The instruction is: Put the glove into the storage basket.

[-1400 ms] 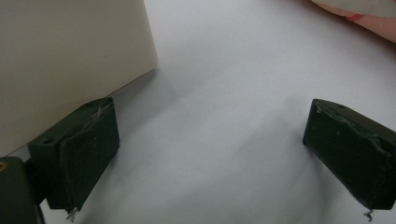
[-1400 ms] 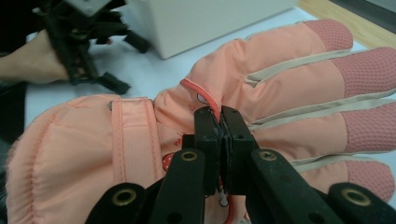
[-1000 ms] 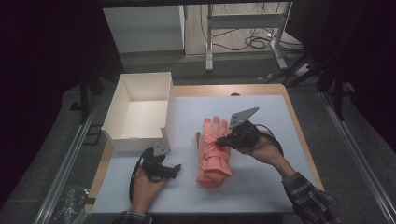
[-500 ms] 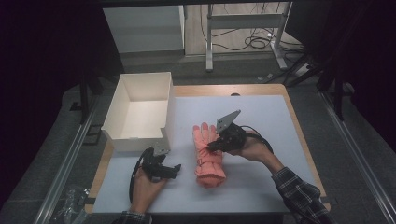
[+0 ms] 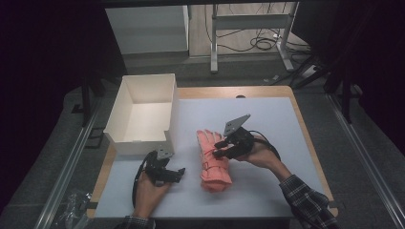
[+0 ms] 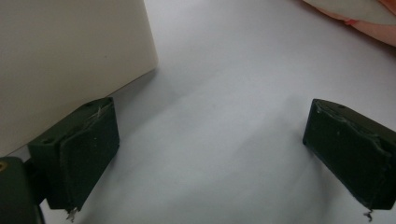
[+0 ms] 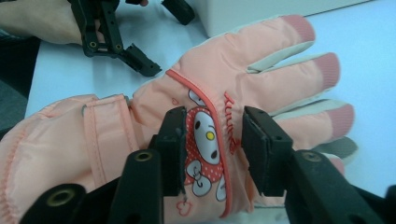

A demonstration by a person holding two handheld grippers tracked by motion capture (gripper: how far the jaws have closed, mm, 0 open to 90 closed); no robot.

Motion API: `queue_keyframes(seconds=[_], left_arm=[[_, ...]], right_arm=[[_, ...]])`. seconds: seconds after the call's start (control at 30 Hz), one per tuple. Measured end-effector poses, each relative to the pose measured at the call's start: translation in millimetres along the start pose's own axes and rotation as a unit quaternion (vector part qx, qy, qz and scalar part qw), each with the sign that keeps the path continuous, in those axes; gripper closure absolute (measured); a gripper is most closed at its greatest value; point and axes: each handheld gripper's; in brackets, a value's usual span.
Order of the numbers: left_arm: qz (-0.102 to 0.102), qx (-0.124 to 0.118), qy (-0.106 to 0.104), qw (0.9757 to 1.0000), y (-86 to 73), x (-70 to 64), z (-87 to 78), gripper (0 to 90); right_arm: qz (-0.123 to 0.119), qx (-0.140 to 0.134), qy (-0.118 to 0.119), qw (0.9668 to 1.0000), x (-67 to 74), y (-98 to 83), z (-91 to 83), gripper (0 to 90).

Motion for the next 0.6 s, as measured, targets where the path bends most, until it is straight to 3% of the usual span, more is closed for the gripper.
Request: queue_keyframes(seconds=[0.2,0.6], left_arm=[[0.0,0.0,0.0,1.0,0.0,0.0,0.0,3.6],[0.0,0.0,0.0,1.0,0.0,0.0,0.0,3.6]], right_arm=[[0.008,-0.013,-0.017,0.9998,0.8,-3.8,-11.1,55.8],[0.06,-0.023,-0.056,0.9964,1.5,-33.6,-28.2,49.2]])
Point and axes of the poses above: each handheld gripper's, and its own axes: z roughly forward along the jaws, y roughly out of its top, x roughly to its left, and after that the axes turned 8 degrees about x, right-handed
